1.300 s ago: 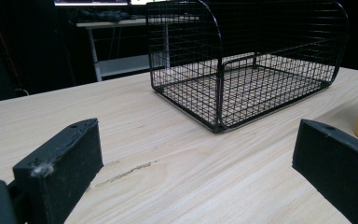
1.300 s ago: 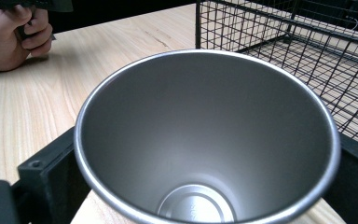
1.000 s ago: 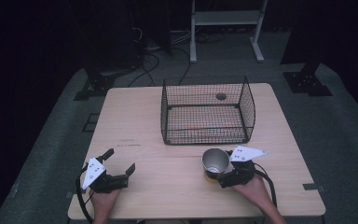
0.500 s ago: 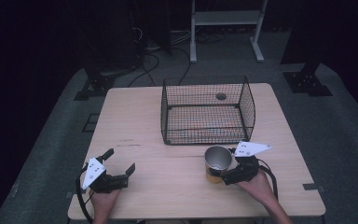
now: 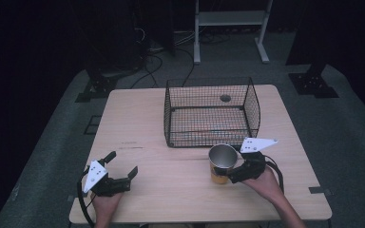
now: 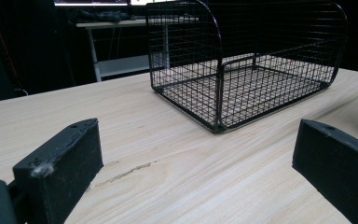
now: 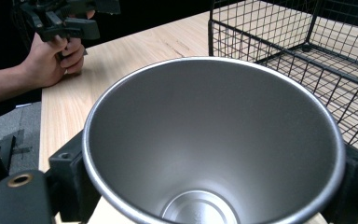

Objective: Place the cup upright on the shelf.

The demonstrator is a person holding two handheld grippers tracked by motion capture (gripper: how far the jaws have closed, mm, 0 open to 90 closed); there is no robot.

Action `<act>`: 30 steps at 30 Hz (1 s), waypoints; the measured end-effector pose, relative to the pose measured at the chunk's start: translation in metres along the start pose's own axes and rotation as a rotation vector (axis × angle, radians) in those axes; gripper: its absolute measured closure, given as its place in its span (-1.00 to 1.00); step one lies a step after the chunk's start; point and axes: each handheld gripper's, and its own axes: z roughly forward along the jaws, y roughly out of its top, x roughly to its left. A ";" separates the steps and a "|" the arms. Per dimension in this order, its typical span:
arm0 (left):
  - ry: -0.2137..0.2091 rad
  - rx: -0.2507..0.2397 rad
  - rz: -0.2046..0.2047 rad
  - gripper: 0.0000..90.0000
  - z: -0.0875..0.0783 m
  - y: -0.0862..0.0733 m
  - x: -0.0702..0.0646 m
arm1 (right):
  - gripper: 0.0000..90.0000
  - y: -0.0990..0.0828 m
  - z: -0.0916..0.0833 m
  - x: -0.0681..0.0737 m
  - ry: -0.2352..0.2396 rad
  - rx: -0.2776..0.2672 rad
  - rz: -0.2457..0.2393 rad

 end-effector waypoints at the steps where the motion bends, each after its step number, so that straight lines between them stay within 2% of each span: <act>1: 0.000 0.000 0.000 -0.98 0.000 0.000 0.000 | -0.73 0.001 -0.001 -0.001 0.002 -0.002 0.002; 12: 0.000 0.000 -0.002 -0.98 0.000 0.000 0.000 | -0.73 0.014 -0.008 -0.010 0.027 -0.019 0.023; 30: -0.002 0.000 -0.002 -0.98 0.000 0.000 0.000 | -0.73 0.038 -0.015 -0.018 0.058 -0.023 0.013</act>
